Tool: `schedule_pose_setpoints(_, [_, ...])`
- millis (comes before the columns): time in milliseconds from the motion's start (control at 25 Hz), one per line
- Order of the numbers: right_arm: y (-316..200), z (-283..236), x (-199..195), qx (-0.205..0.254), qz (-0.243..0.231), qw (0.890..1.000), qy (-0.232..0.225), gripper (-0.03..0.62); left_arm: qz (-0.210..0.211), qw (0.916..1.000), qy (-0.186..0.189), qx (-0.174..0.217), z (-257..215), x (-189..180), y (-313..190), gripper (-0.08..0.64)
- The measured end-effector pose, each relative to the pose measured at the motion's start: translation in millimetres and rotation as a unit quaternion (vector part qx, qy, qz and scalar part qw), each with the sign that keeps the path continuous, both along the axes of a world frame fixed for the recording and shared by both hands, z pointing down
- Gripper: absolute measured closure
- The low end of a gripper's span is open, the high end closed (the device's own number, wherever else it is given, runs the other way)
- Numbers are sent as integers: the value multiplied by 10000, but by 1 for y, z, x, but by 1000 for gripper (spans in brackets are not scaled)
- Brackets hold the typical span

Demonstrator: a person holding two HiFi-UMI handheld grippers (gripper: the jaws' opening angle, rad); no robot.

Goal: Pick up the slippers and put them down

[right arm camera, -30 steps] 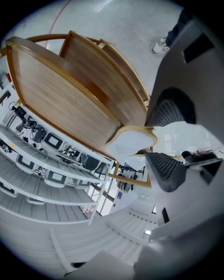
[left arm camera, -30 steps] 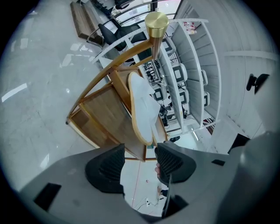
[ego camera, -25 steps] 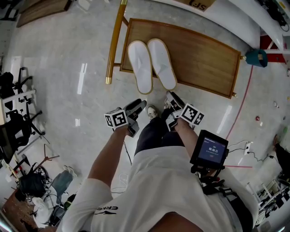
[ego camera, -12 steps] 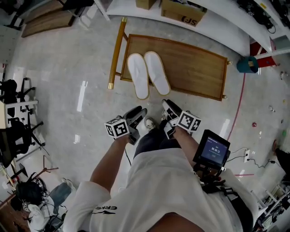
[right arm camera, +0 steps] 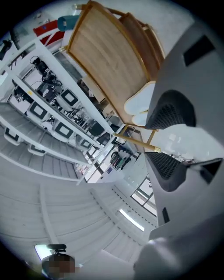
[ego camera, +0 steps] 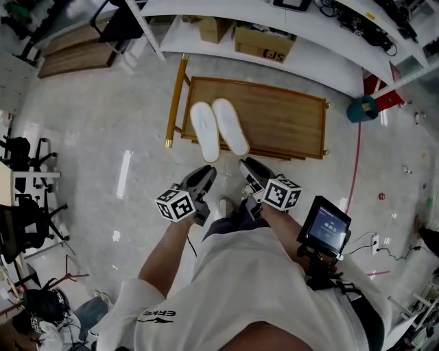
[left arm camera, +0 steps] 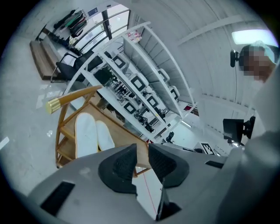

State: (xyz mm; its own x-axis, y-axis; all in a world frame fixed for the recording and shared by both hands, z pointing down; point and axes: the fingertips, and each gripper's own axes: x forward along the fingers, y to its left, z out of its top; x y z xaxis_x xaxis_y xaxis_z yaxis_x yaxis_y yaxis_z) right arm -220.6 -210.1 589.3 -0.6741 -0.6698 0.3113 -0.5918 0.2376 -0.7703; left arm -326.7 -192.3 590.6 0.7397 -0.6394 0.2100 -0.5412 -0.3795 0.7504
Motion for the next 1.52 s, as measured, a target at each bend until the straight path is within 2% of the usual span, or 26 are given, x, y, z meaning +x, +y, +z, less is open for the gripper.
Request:
schedule_pose_setpoints(160, [6, -30, 0, 355, -15, 9993, 107, 426, -94, 9993, 10, 356, -31, -1, -2, 525])
schedule_pose_setpoints(400, [19, -68, 5, 888, -44, 9949, 475, 438, -143, 9973, -66, 713, -60, 3, 5, 555])
schedule_pose_setpoints(680, [33, -104, 15, 1410, -122, 9860, 882, 552, -279, 9926, -423, 1108, -88, 14, 20, 555])
schedule_pose_setpoints(1040, [59, -143, 53, 2004, -450, 9726, 1090, 586, -532, 9850, -576, 1536, -123, 64, 45, 557])
schedule_pose_setpoints(1520, [116, -154, 110, 2302, -765, 9622, 1236, 586, -785, 9775, -827, 1777, -141, 126, 106, 555])
